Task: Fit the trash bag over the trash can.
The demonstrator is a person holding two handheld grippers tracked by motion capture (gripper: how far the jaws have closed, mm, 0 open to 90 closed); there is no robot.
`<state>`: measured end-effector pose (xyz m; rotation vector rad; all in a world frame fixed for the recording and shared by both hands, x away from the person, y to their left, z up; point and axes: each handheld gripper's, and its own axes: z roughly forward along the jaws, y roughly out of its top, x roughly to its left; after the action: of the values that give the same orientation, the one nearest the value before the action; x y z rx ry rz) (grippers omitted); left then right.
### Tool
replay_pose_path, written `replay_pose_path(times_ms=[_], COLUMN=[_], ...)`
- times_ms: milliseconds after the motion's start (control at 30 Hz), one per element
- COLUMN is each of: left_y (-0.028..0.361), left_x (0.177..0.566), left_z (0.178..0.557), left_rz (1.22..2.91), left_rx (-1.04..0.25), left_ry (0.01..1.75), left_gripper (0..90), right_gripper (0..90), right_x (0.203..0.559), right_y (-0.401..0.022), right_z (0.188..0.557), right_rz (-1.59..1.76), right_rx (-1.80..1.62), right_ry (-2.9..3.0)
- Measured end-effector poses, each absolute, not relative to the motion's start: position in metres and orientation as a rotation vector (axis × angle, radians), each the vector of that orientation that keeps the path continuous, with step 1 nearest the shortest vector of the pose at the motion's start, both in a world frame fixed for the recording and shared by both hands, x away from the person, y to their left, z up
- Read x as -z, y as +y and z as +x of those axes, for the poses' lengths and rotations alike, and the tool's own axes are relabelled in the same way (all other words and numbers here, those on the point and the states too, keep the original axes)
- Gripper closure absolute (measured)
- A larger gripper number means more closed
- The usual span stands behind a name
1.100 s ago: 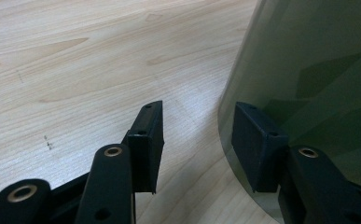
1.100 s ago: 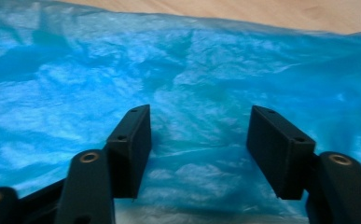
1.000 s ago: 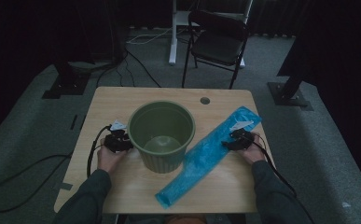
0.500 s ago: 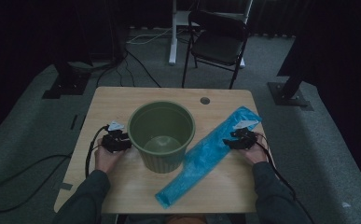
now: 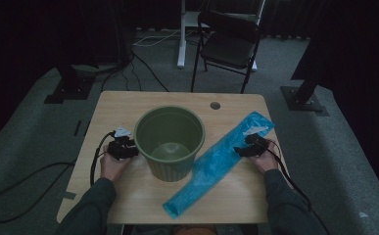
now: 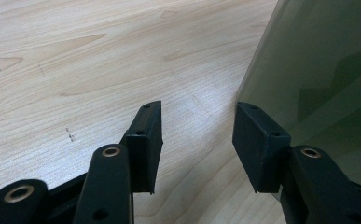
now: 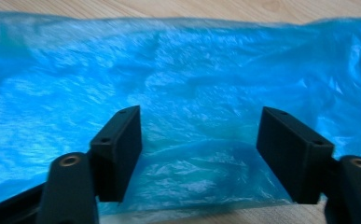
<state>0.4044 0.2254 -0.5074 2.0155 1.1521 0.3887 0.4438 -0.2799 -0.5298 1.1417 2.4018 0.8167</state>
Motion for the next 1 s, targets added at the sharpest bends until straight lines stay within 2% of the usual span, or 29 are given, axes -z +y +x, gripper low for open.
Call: replay_pose_path(times_ms=[367,667,733,867,933,1000], left_y=[0.2268,0.2247,0.2245,0.224,0.2239,0.2239], left_x=[0.5068,0.5078,0.5079,0.508,0.5081,0.5085], left_z=[0.4038,0.4041,0.4042,0.4043,0.4045,0.4049], left_rz=[2.007,2.018,2.021,2.021,2.024,2.023], left_rx=[-0.379,-0.369,-0.369,-0.369,-0.368,-0.366], left_ry=[1.155,1.149,1.148,1.146,1.147,1.149], left_gripper=[52.1,52.1,52.0,52.1,52.1,52.1], right_gripper=[19.4,20.6,23.1,41.2,44.0,55.6], right_x=[0.5388,0.5392,0.5386,0.536,0.5355,0.5348], right_y=[-0.283,-0.2826,-0.2827,-0.286,-0.2866,-0.2879], right_z=[0.45,0.4484,0.4483,0.4482,0.4481,0.4483], right_rz=[1.223,1.234,1.24,1.27,1.271,1.277], right_rx=[-0.883,-0.888,-0.884,-0.881,-0.882,-0.883], right_ry=[2.399,2.385,2.38,2.353,2.351,2.343])
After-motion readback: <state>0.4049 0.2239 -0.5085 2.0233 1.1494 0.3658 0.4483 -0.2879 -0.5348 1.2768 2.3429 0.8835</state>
